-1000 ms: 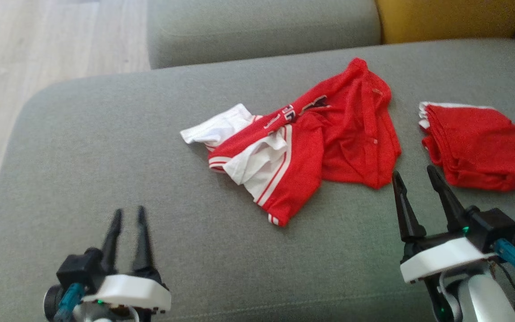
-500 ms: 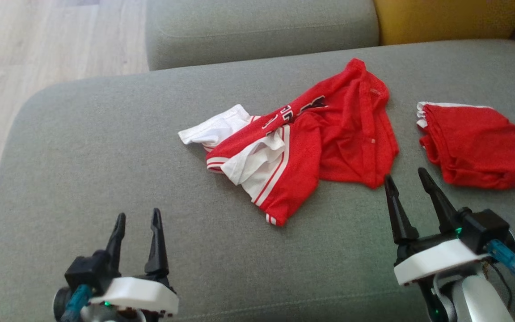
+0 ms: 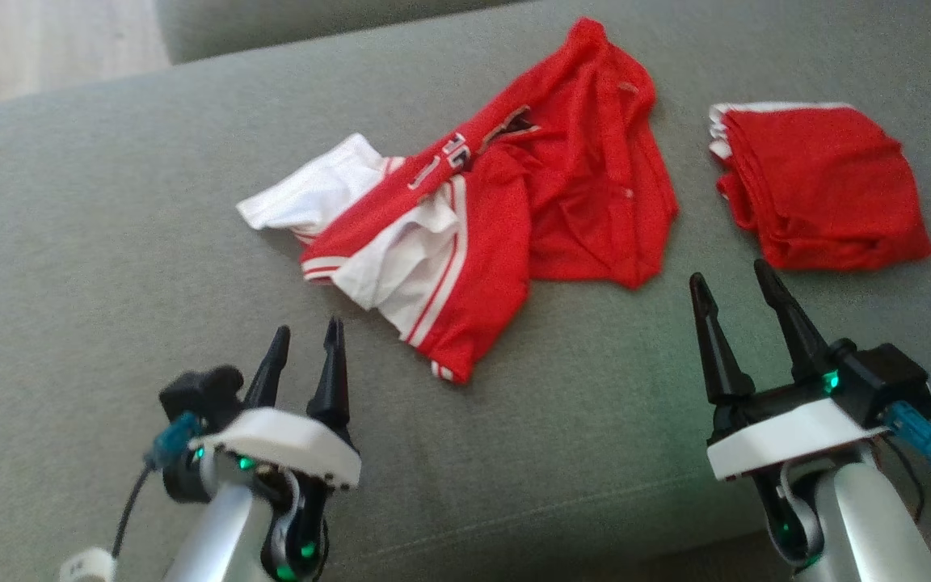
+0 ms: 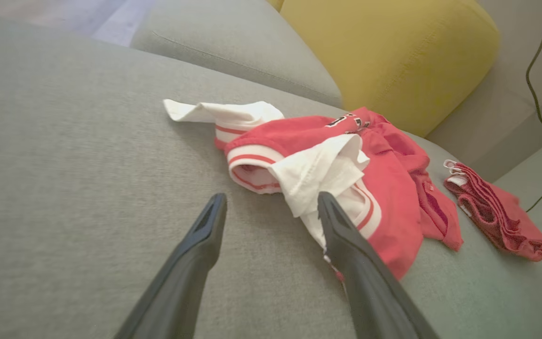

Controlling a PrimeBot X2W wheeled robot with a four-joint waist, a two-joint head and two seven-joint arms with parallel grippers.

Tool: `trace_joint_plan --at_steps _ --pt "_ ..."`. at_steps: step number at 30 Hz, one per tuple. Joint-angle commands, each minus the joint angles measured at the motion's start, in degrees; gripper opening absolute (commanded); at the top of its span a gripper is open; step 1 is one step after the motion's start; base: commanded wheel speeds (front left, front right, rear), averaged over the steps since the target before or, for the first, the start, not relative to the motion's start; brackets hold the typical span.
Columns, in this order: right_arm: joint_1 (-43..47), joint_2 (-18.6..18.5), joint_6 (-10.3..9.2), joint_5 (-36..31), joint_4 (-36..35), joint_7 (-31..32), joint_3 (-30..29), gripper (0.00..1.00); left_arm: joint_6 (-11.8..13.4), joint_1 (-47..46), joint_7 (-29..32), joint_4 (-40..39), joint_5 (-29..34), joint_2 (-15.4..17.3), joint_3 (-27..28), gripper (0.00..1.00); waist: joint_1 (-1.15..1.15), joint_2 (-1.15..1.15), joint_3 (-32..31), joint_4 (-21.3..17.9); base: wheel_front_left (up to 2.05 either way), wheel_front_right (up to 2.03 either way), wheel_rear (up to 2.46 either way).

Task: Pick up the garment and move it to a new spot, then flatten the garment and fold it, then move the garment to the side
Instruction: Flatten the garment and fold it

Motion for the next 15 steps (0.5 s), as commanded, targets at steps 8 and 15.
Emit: trace_joint_plan --at_steps 8,15 --pt "-3.0 0.1 -0.02 1.1 -3.1 -0.6 1.6 1.00 0.4 -9.1 0.8 5.9 -8.3 0.0 0.7 1.00 -0.01 0.00 3.9 -4.5 0.00 0.00 0.00" --pt "-3.2 0.1 -0.02 1.3 -3.3 -0.6 1.4 1.00 -0.5 -11.8 0.2 9.2 -9.9 0.0 0.5 1.00 -0.01 0.00 4.7 -5.3 0.00 0.00 0.00"
